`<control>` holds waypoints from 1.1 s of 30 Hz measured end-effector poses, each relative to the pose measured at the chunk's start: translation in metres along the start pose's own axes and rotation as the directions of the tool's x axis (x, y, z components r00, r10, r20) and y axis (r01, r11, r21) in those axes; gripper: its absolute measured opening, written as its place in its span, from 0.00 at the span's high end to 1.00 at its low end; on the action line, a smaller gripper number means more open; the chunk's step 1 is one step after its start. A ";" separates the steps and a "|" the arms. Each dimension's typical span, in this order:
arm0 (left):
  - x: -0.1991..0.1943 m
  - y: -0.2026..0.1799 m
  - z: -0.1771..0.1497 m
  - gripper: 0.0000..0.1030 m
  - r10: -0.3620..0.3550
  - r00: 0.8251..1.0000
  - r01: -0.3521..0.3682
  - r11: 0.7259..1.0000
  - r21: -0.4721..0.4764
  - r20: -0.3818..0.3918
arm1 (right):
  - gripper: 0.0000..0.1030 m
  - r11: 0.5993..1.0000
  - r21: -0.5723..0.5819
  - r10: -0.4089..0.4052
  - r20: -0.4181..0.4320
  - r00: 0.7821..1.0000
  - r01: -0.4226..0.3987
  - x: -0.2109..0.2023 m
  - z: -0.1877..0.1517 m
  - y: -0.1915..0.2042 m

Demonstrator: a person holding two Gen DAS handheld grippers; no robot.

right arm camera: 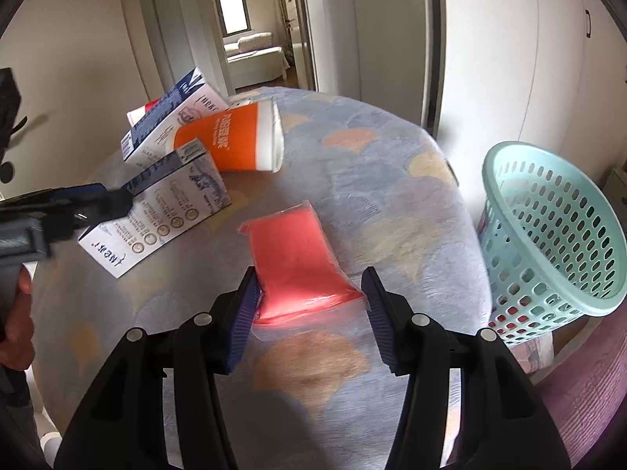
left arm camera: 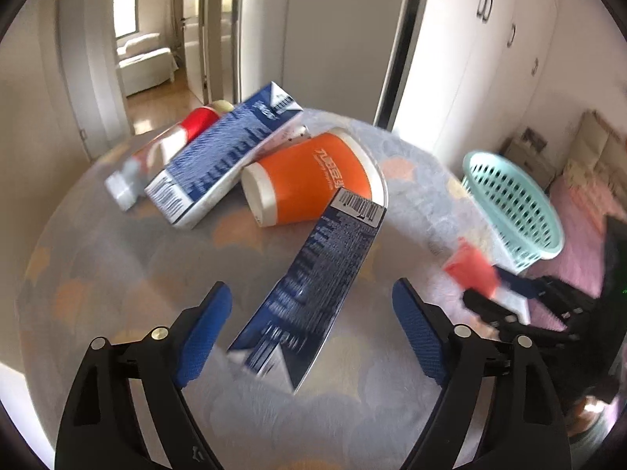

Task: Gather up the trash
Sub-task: 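Grasp the pink packet with the right tool while the left tool grasps the blue-and-white carton, then carry both items over the teal basket and open both tools to drop them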

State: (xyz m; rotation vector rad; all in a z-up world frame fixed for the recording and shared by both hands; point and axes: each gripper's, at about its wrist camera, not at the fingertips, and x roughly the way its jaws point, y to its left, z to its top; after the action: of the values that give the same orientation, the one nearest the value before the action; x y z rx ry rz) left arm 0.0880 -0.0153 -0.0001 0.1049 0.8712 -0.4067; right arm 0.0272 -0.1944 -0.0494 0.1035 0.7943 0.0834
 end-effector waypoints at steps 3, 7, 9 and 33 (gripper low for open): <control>0.010 -0.006 0.003 0.37 0.027 0.999 -0.027 1.000 0.017 -0.034 | 0.51 1.000 0.014 -0.002 0.003 1.000 0.002 -0.001 0.002 -0.008; 0.021 -0.011 -0.002 0.66 0.037 0.996 -0.035 0.999 0.028 -0.079 | 0.51 1.000 0.027 -0.010 0.009 1.000 0.010 -0.002 0.003 -0.017; 0.021 -0.012 -0.006 0.67 0.035 0.996 -0.033 0.999 0.015 -0.076 | 0.52 0.999 0.026 -0.021 0.015 1.000 0.021 -0.003 0.004 -0.021; 0.006 -0.158 0.074 0.67 -0.332 0.934 0.316 0.940 0.128 0.131 | 0.52 0.954 0.257 -0.201 0.176 0.964 0.152 -0.073 0.035 -0.159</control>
State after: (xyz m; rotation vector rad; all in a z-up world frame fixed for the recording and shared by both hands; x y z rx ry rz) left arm 0.0829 -0.1811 0.0548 0.0256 0.7169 -0.7623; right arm 0.0075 -0.3627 0.0067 0.2668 0.6062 -0.1929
